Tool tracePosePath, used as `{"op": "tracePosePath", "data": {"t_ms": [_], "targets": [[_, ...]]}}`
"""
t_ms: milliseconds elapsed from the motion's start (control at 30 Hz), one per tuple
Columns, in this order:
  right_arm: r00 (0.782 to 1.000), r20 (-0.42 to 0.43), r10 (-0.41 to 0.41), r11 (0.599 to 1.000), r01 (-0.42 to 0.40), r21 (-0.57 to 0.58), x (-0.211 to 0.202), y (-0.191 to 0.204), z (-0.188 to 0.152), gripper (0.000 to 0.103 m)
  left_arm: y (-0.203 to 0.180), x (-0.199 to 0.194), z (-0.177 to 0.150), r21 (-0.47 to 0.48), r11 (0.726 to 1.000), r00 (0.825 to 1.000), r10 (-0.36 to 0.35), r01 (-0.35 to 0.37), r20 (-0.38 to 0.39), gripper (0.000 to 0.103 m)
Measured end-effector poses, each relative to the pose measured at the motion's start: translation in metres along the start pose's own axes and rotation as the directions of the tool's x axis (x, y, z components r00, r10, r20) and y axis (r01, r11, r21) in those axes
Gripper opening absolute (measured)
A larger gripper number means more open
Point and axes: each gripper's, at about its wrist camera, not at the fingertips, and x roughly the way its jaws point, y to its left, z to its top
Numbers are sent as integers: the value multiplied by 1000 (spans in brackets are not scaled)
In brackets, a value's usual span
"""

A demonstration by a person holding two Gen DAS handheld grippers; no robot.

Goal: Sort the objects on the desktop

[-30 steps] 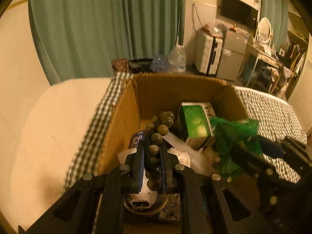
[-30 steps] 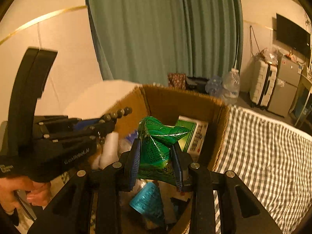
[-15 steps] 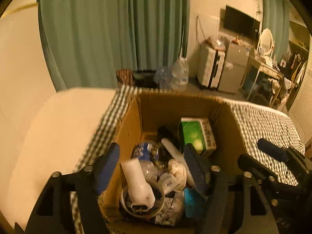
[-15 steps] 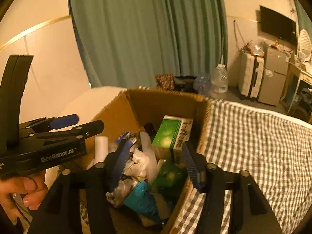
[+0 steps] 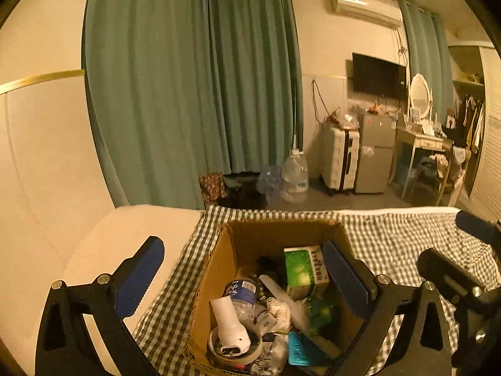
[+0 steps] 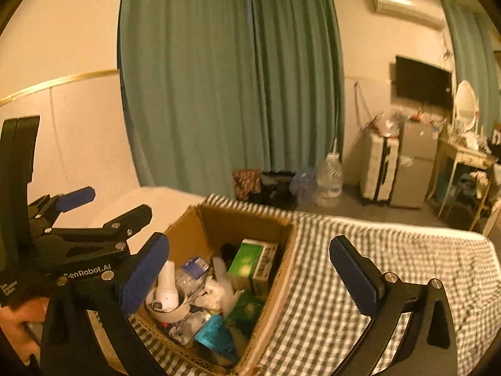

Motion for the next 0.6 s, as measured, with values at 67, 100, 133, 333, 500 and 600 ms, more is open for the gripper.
{"op": "tracePosePath", "data": {"t_ms": [67, 100, 133, 333, 500, 600], "targets": [[1000, 19, -13, 1000, 13, -8, -15, -2, 7, 102, -1, -8, 5, -13, 1000, 1000, -2, 2, 1, 103], [999, 29, -20, 1000, 20, -7, -22, -4, 11, 102, -3, -12, 6, -20, 1000, 1000, -3, 3, 2, 103], [999, 36, -26, 1000, 26, -5, -27, -6, 13, 102, -4, -16, 8, -27, 1000, 1000, -4, 4, 0, 103], [995, 79, -53, 998, 51, 29, -69, -27, 28, 102, -3, -40, 21, -88, 996, 1000, 6, -5, 10, 103], [991, 101, -84, 995, 78, 54, -100, -47, 34, 102, -17, -60, 29, -85, 996, 1000, -25, 26, 12, 103], [988, 111, -110, 992, 103, 68, -116, -59, 38, 102, -32, -72, 34, -81, 995, 998, -58, 60, 31, 103]]}}
